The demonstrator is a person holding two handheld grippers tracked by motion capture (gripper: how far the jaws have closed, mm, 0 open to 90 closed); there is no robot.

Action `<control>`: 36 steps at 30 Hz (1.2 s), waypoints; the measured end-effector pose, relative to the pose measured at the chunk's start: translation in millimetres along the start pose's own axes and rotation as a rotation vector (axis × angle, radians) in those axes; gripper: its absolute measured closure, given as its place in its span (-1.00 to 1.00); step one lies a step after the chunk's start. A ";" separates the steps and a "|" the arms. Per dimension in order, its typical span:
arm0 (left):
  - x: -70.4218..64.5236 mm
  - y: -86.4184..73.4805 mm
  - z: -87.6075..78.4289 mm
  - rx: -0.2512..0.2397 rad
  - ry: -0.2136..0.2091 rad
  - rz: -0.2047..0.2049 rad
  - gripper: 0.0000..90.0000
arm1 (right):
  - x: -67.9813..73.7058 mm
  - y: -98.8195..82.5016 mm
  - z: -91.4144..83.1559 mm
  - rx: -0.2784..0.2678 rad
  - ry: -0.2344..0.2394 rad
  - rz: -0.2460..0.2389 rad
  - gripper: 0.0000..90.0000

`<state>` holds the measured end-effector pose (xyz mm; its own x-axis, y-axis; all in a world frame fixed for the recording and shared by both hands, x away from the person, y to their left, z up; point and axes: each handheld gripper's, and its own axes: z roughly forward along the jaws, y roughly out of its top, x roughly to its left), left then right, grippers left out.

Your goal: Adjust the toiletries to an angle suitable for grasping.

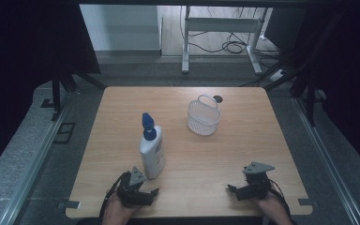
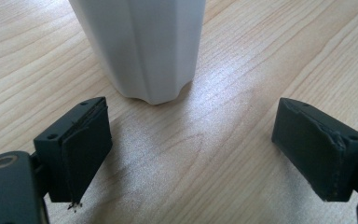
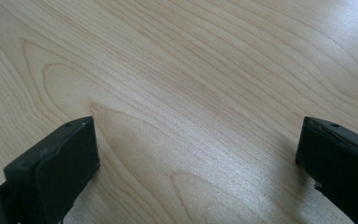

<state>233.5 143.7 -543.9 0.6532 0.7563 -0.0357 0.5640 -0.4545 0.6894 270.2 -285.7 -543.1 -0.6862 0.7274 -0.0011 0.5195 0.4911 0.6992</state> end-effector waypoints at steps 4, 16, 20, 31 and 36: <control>0.0 0.0 0.1 -0.002 0.000 -0.003 -0.75 | -0.1 -0.3 -0.2 -0.001 0.001 0.000 -1.00; 0.6 0.7 0.8 -0.003 -0.003 -0.001 -0.75 | -0.1 -0.5 -0.5 -0.001 0.002 -0.001 -1.00; 0.5 0.7 0.9 -0.004 -0.003 -0.002 -0.75 | -0.1 -0.5 -0.5 -0.001 0.002 -0.001 -1.00; 1.1 3.2 0.1 0.017 -0.004 -0.010 -0.73 | -0.1 -0.5 -0.5 -0.001 0.002 -0.001 -1.00; 0.4 5.2 -1.5 0.038 0.000 -0.022 -0.71 | -0.1 -0.5 -0.5 -0.001 0.002 -0.001 -1.00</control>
<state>235.9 142.4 -539.2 0.6401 0.7666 -0.0506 0.5971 -0.4549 0.6607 269.8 -286.2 -543.1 -0.6879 0.7258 -0.0004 0.5183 0.4916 0.6998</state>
